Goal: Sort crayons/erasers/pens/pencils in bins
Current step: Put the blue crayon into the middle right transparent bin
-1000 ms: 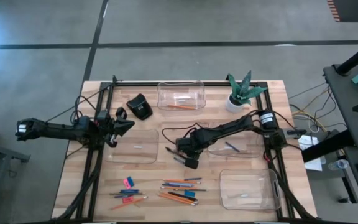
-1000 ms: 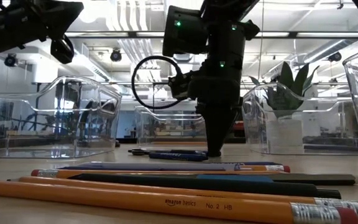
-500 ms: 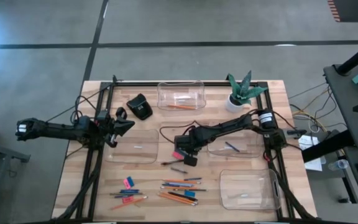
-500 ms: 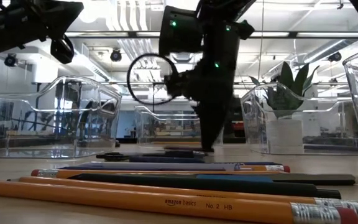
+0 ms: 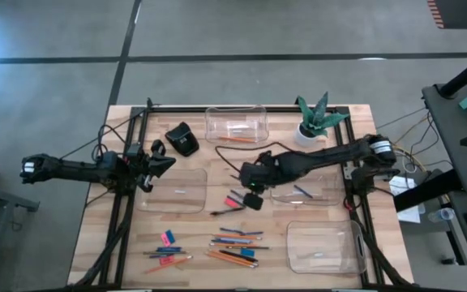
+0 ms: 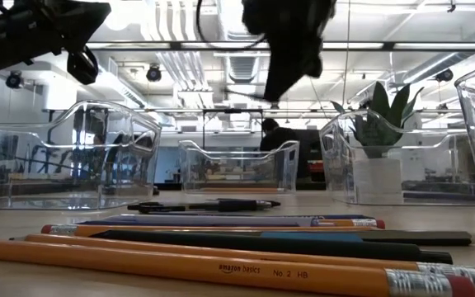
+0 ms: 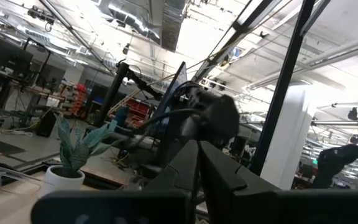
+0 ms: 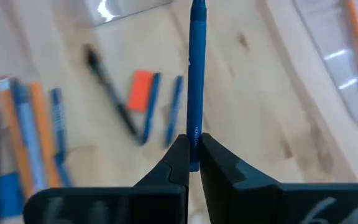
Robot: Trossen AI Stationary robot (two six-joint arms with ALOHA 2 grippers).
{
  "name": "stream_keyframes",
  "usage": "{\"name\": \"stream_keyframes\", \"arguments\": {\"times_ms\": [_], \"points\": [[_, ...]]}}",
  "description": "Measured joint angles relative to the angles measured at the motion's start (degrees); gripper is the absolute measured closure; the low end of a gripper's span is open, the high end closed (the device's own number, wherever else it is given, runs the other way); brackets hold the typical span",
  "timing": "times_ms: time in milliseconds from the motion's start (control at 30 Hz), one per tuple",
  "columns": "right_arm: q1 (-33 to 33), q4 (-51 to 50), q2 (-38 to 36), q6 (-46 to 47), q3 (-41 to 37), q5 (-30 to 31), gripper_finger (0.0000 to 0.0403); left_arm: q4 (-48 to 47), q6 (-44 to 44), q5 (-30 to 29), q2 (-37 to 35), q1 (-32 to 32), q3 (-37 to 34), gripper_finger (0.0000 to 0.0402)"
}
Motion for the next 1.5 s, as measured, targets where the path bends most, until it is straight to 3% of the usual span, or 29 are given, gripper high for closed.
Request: {"name": "stream_keyframes", "arguments": {"times_ms": [300,500,733,1000,1233,1500], "points": [[4.91,-13.01,-9.08,10.94,-3.18,9.44,0.039,0.0,-0.01,0.0,0.0,0.0,-0.02,0.0402],[6.45,-20.07,-14.55,20.82,-8.63,11.29,0.039,0.01,0.0,-0.01,-0.01,0.01,-0.01,0.0402],[6.74,-20.63,-21.4,29.36,-17.98,10.68,0.039,0.0,-0.01,0.0,0.0,0.0,-0.02,0.0402],[9.76,-17.01,-26.09,36.61,-27.94,5.7,0.039,0.0,0.01,0.0,0.0,0.0,-0.01,0.0402],[9.57,-15.05,-25.62,38.96,-35.65,5.29,0.039,0.0,-0.01,-0.01,0.0,0.01,-0.02,0.0402],[8.86,-6.77,-23.57,39.27,-42.68,-0.09,0.039,0.0,-0.01,0.0,0.0,0.02,-0.02,0.0402]]}}
